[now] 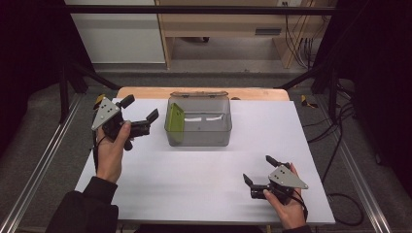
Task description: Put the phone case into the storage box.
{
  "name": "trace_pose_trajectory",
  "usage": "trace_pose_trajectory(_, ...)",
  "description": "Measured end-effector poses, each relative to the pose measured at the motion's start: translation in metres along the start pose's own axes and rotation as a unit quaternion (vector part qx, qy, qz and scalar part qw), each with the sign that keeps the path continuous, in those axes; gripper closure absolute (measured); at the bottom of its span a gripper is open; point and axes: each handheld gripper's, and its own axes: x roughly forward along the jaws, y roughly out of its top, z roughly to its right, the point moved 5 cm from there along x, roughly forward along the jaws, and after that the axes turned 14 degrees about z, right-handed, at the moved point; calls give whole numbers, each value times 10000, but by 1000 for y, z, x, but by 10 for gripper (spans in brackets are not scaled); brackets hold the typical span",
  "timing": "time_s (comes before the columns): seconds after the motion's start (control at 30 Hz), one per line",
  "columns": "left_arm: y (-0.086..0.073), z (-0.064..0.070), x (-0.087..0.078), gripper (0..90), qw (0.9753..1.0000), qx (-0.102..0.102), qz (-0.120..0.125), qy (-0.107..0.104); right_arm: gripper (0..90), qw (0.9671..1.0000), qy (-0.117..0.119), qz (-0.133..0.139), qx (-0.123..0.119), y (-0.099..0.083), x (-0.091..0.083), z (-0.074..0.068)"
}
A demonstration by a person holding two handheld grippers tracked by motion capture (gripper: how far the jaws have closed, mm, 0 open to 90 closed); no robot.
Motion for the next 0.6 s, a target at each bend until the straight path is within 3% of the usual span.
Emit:
trace_pose_trajectory(0.07, 1, -4, -2, 4, 10000, 15, -9, 3, 27, 9998, -18, -3, 178, -2, 1, 1)
trace_pose_trajectory(0.13, 1, -7, -6, 6, 10000, -57, -58, -34, 27, 9998, -42, -20, 200, -3, 2, 2)
trace_pose_trajectory(0.2, 3, -11, -11, 6, 10000, 32, -72, -22, 28, 9996, -95, -20, 268, -4, 2, 4)
trace_pose_trajectory(0.4, 6, -25, -34, 8, 9999, -63, 51, 147, 29, 9995, -137, -78, 263, -5, 3, 6)
trace_pose_trajectory(0.6, 11, -36, -60, 8, 9993, -11, 174, 332, 29, 9998, -107, -48, 184, -2, 2, 5)
